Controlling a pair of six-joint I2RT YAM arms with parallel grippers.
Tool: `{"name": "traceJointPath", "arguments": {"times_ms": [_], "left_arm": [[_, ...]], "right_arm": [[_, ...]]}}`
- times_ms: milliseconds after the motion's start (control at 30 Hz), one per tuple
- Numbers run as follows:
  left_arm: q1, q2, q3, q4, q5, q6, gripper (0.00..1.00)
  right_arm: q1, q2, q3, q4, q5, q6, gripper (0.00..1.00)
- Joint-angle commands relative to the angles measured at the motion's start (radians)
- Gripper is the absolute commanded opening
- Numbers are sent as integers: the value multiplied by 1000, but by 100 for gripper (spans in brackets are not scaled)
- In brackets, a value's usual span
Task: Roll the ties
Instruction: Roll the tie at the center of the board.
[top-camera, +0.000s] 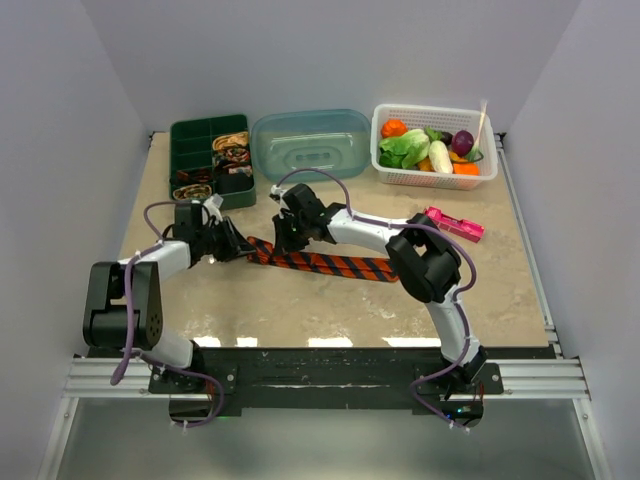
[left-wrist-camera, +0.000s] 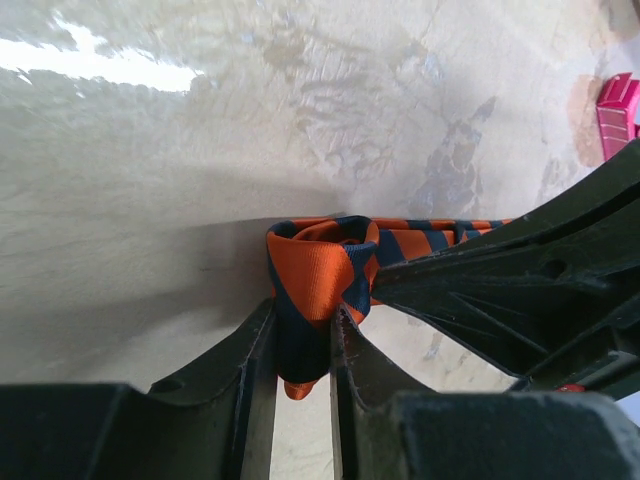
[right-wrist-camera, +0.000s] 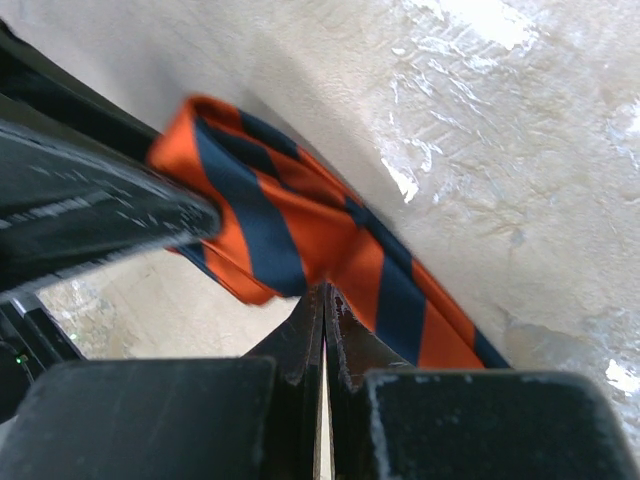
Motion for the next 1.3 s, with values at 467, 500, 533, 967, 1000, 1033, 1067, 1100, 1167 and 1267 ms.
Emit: {"name": "traceJointPath", "arguments": {"times_ms": [467,500,533,967,1000,1033,1067,1100,1167,1267], "left_arm": [[-88,-89,212,-356,-370,213,0],[-97,-88,215,-359,-377,215,0],[-104,-89,220,-364,-393,215,0],[-157,-111,244,-406,-466,253,0],[-160,-112,247,-407,-471,252,0],[-168,-114,252,-412,-477,253,0],[-173,-114,257,-416,-482,255,0],[-179,-114,260,-419,-494,256,0],[-197,-112,269,-425,-502,258,0],[-216,-100,281,-432,-503,261,0]], "right_arm": [[6,-39,37,-10,-20,14,0],[8,-31,39,1,-23,19,0],[9,-28,45,5,-26,26,0],[61,95,145,22,-72,69,0],[63,101,155,24,-72,71,0],[64,107,160,24,-78,74,0],[66,116,163,27,-81,77,0],[66,122,162,47,-84,85,0],[66,132,166,59,-88,98,0],[64,138,183,73,-88,115,0]]}}
